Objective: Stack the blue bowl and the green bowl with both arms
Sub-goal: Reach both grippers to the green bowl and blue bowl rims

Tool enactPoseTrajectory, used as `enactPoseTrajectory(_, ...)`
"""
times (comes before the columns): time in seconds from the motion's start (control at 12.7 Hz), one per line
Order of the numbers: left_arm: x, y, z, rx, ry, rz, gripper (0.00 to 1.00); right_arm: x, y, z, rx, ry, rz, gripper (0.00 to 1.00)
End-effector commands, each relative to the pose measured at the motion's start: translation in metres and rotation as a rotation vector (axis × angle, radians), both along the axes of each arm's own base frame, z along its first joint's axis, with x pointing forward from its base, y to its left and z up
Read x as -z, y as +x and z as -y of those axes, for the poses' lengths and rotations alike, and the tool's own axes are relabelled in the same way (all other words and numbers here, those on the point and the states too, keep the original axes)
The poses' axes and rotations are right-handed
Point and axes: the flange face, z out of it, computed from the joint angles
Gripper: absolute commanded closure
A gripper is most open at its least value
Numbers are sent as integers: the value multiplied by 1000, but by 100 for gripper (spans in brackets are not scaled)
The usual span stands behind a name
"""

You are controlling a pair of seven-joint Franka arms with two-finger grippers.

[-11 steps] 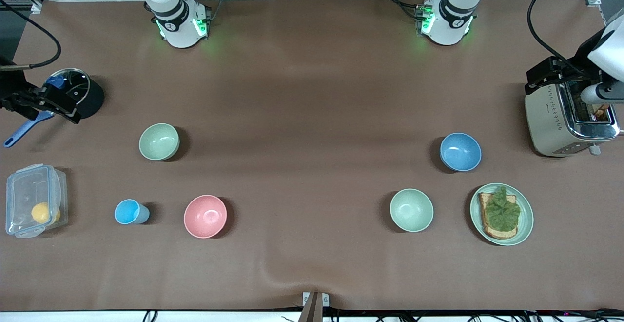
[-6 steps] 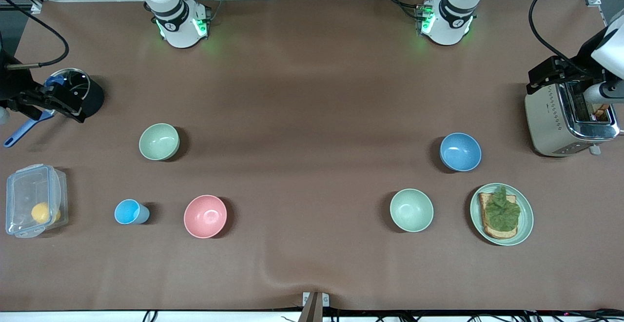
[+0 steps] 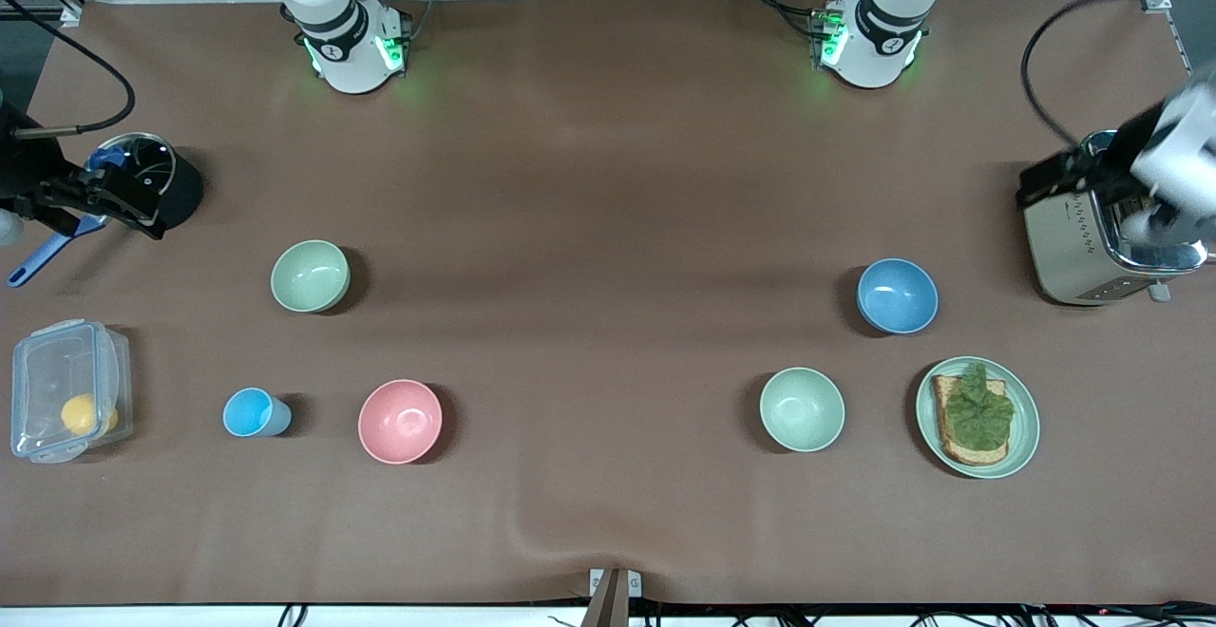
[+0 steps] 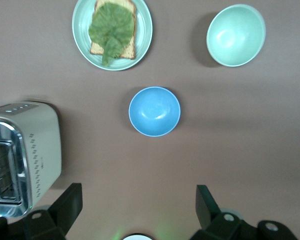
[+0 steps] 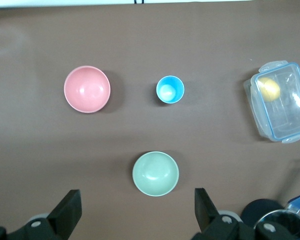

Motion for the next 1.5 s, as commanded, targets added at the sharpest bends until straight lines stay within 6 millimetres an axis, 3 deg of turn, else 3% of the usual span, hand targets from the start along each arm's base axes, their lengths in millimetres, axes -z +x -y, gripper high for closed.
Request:
enactPoseTrajectory(0.0,81,15,-11,-24,-12,-38,0,23,7,24,-73,-8,-45,0)
enactPoseTrajectory(0.39,200,4,-28,-52,-10,-44,0,98,-1,60,-9,36,-175,0)
enactPoseTrajectory(0.63,259,14,-43,-76,-20,-60,0,162,-9,74,15,89,-201,0)
enactPoseTrajectory(0.87,290,9,-43,-77,-25,-81,14,216,-17,67,-32,84,-184,0)
enactPoseTrajectory(1.02,310,1,-44,-80,-27,-85,16,253,-24,70,-114,87,-187,0)
enactPoseTrajectory(1.26,322,1,-46,-62,-9,-75,22,309,-31,77,-183,104,-222,0)
enactPoseTrajectory(1.34,331,-1,-48,-67,-11,-76,25,326,-35,78,-209,105,-219,9)
enactPoseTrajectory(1.42,337,-2,-50,-71,-12,-78,28,341,-39,80,-207,101,-202,9)
